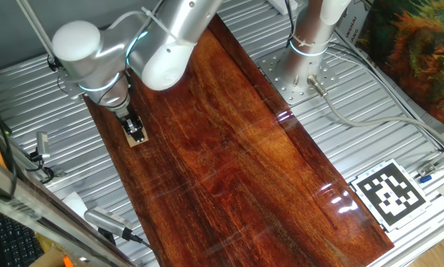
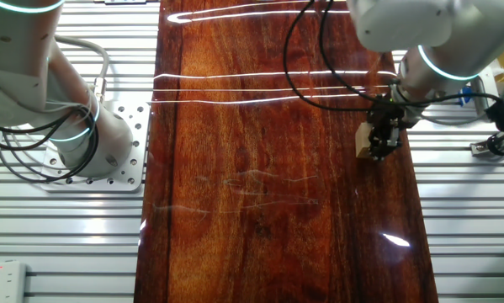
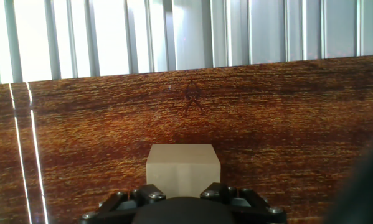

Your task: Hold a small block with the gripper and sweep it from left to right on the table

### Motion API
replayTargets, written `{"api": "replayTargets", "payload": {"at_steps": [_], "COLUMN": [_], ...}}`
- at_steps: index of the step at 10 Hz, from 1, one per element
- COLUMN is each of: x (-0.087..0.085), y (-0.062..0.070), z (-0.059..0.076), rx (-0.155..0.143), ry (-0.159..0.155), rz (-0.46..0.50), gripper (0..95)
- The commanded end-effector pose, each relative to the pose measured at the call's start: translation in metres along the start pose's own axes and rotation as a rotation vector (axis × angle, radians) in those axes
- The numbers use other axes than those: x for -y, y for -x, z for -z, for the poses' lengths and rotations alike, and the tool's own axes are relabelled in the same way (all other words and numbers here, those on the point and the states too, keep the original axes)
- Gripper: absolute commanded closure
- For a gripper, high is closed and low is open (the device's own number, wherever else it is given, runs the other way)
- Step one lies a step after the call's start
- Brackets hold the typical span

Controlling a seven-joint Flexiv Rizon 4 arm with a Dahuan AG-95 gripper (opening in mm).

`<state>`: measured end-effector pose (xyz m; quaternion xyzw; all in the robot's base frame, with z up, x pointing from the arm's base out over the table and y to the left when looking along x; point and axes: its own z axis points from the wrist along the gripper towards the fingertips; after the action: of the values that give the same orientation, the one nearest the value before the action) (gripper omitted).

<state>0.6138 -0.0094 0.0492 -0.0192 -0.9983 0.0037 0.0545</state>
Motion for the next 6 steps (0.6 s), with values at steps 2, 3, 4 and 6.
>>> {"api": "replayTargets", "payload": {"at_steps": [2, 3, 4, 6], "x": [0.0001, 0.0001, 0.0001, 0.0], "y": [-0.0023, -0.0023, -0.0021, -0.0013], "z": [0.0016, 0.0016, 0.0016, -0.0009], "rx": [0.004, 0.005, 0.004, 0.0], "ry": [0.007, 0.006, 0.006, 0.005], "rz": [0.001, 0.002, 0.003, -0.004], "gripper": [95.0, 95.0, 95.0, 95.0]}}
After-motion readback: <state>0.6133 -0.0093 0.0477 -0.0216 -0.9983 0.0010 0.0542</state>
